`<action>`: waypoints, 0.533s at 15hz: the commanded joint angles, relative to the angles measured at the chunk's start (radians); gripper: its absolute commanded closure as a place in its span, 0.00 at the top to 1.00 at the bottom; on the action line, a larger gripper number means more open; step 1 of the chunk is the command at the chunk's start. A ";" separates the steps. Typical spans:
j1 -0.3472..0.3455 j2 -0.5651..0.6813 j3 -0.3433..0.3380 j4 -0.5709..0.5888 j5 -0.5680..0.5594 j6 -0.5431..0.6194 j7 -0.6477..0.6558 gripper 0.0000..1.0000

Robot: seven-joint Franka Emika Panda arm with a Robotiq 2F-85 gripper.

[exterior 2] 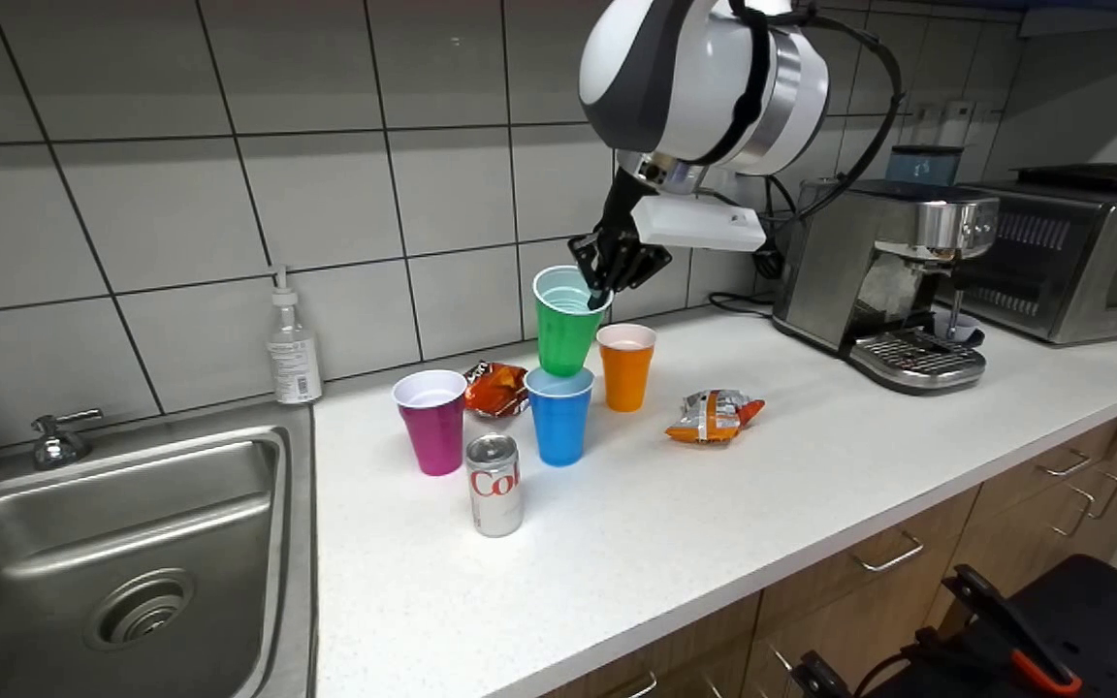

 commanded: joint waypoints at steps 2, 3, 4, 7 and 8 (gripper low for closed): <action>-0.005 -0.017 -0.014 0.009 0.002 -0.041 -0.015 0.01; -0.002 -0.001 -0.012 0.016 0.005 -0.032 -0.013 0.01; 0.000 0.003 -0.012 0.017 0.006 -0.030 -0.012 0.01; 0.005 0.007 -0.008 0.018 0.014 -0.030 -0.017 0.01; 0.008 0.013 -0.006 0.020 0.016 -0.026 -0.017 0.01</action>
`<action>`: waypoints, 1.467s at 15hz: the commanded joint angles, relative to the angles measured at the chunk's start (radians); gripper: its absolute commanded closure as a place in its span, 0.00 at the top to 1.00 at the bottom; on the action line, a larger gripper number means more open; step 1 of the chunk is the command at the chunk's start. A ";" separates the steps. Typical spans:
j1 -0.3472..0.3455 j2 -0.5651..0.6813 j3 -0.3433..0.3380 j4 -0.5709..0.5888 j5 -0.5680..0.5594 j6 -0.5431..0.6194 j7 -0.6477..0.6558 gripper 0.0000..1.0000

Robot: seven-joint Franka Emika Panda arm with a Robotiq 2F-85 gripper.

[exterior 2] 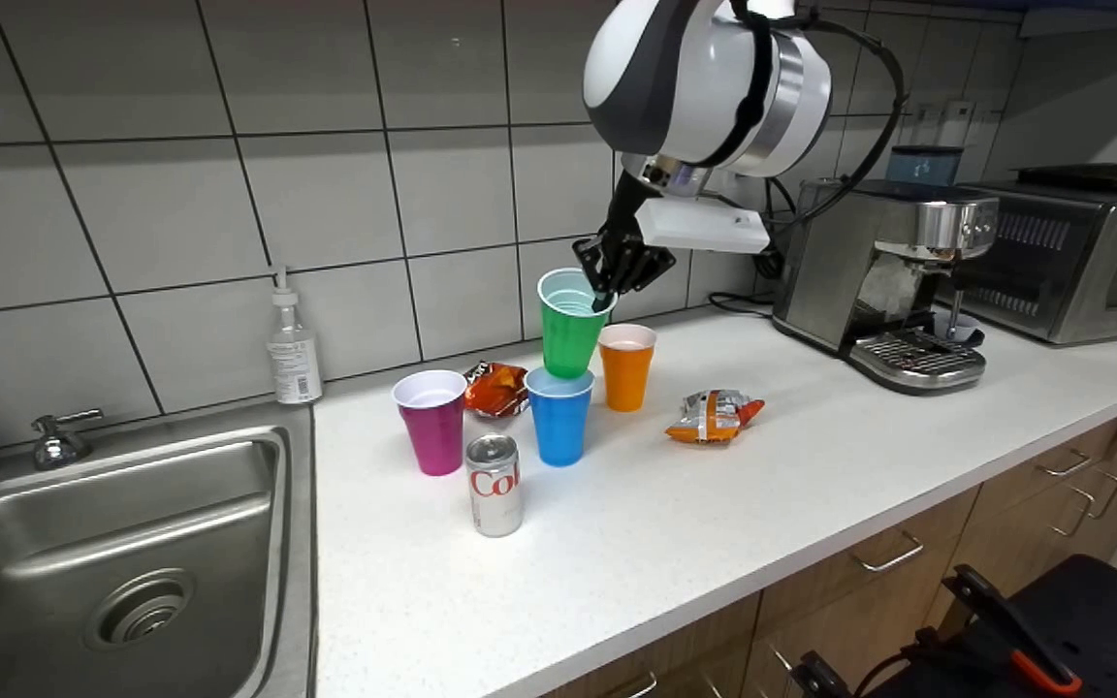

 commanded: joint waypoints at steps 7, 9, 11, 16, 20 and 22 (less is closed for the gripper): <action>0.017 0.048 0.010 0.032 0.017 -0.015 -0.007 0.01; 0.015 0.049 0.009 0.032 0.013 -0.017 -0.005 0.01; 0.014 0.057 0.008 0.033 0.008 -0.018 0.000 0.01; -0.056 0.080 0.075 0.041 -0.015 -0.029 0.030 0.01; -0.076 0.128 0.090 0.063 -0.059 -0.034 0.072 0.01; -0.081 0.154 0.092 0.077 -0.088 -0.035 0.101 0.01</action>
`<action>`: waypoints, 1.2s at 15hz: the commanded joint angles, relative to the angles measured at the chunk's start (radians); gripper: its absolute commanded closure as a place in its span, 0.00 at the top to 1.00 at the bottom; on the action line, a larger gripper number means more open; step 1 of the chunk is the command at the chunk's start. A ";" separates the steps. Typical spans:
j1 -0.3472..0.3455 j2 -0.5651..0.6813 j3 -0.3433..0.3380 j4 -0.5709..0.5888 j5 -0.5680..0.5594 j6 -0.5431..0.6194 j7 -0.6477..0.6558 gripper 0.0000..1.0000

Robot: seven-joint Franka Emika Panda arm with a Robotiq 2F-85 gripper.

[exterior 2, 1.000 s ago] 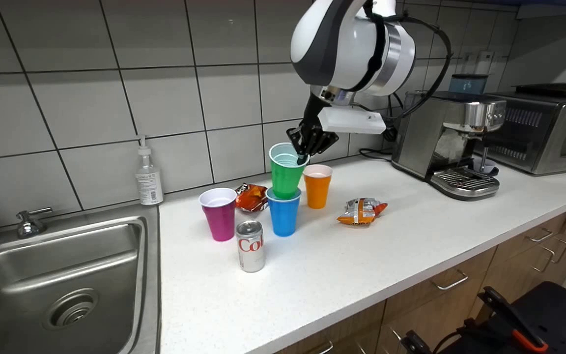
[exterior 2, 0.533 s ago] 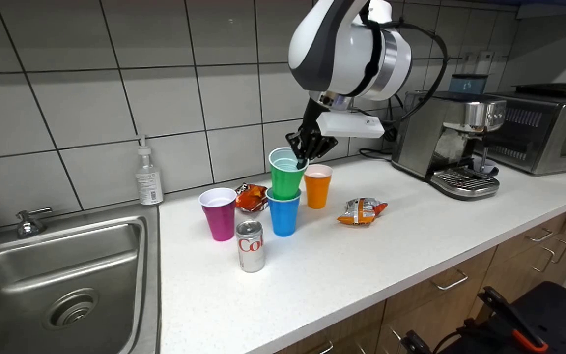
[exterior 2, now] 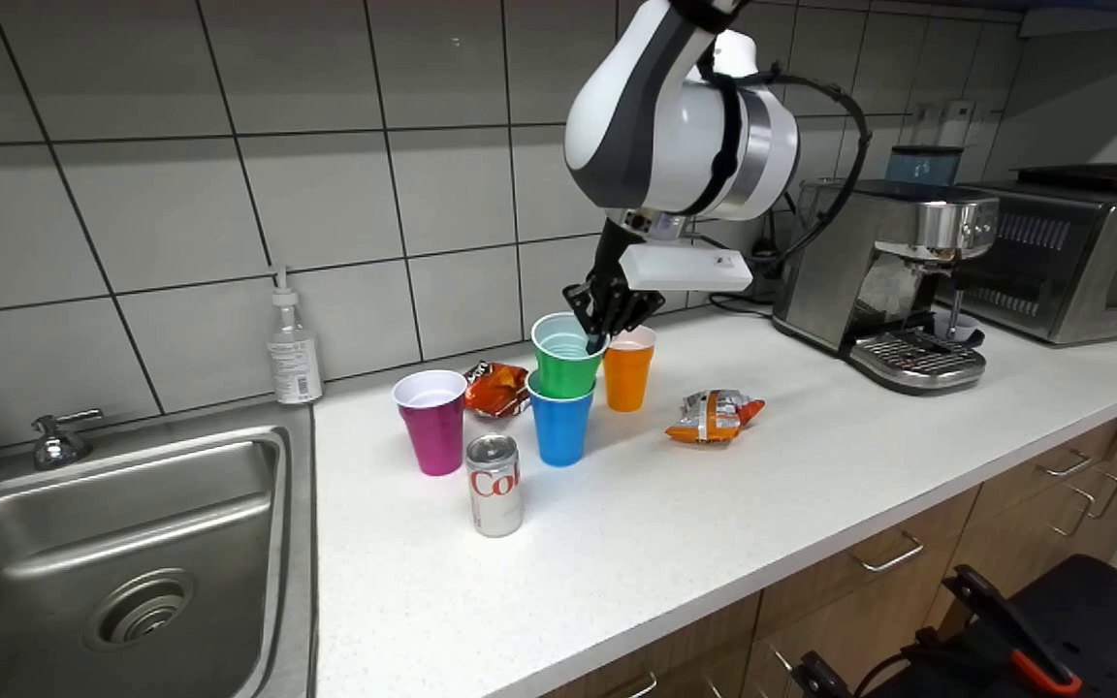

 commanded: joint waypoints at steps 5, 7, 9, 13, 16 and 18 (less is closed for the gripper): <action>-0.036 0.096 0.025 0.089 -0.117 -0.048 0.126 0.01; -0.036 0.113 0.026 0.104 -0.132 -0.055 0.144 0.01; -0.035 0.127 0.028 0.118 -0.141 -0.065 0.158 0.01; -0.040 0.138 0.042 0.137 -0.132 -0.081 0.157 0.37; -0.043 0.132 0.050 0.143 -0.128 -0.080 0.151 0.58; -0.046 0.128 0.056 0.147 -0.125 -0.078 0.148 0.73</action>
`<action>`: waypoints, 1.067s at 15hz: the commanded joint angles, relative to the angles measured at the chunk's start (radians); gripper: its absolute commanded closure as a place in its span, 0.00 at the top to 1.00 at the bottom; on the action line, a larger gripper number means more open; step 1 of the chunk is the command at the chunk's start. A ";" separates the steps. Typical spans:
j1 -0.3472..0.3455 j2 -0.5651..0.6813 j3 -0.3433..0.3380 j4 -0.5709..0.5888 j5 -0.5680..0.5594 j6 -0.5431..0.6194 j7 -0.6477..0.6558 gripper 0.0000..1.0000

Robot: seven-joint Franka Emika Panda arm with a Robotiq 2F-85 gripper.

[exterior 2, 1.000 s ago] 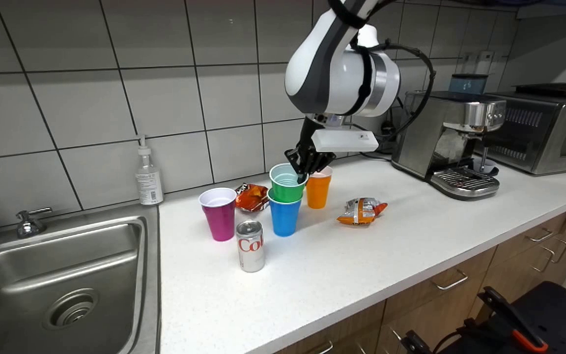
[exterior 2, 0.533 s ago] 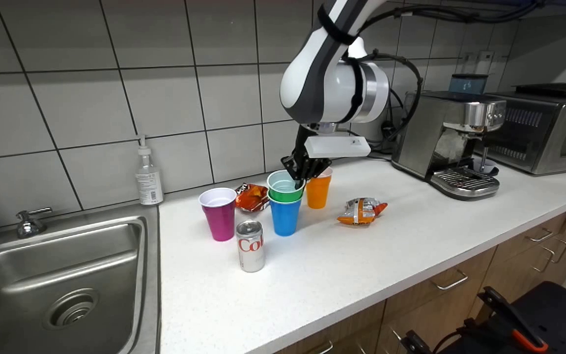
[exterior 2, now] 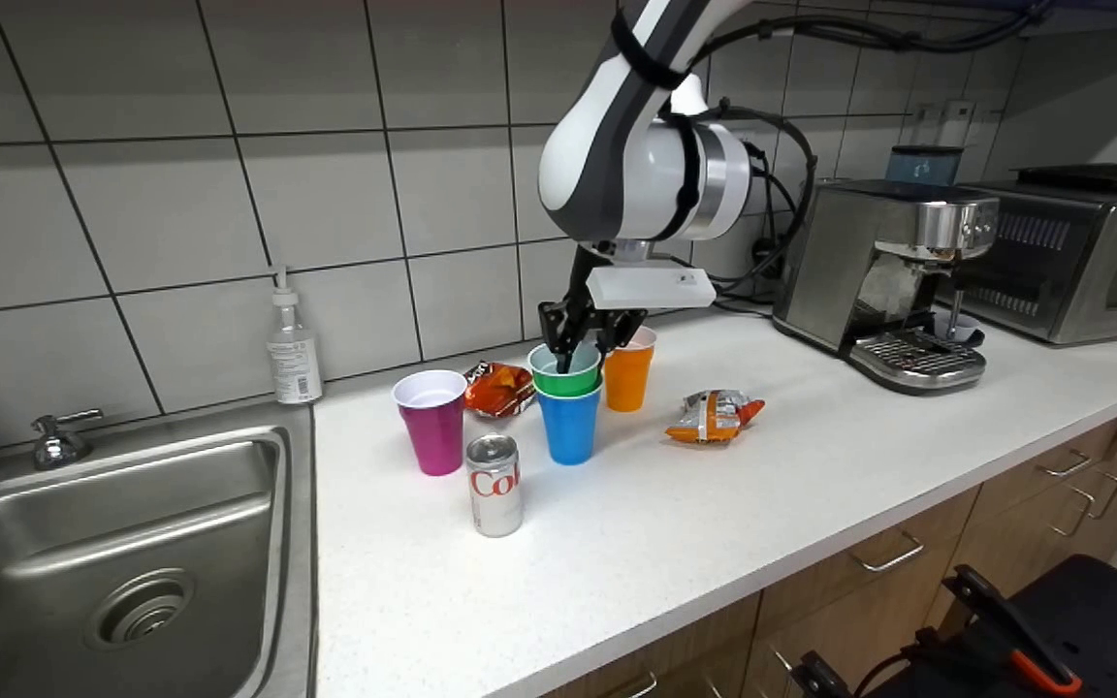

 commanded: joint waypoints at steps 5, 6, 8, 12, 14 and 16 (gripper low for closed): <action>-0.047 -0.027 0.040 0.022 -0.001 -0.037 0.006 1.00; -0.051 -0.035 0.043 0.018 0.001 -0.035 0.003 1.00; -0.057 -0.048 0.043 0.012 -0.002 -0.033 0.002 1.00; -0.069 -0.066 0.038 0.009 0.003 -0.025 0.007 1.00; -0.076 -0.067 0.033 0.011 -0.003 -0.028 0.003 1.00; -0.081 -0.063 0.026 0.015 -0.017 -0.032 0.001 1.00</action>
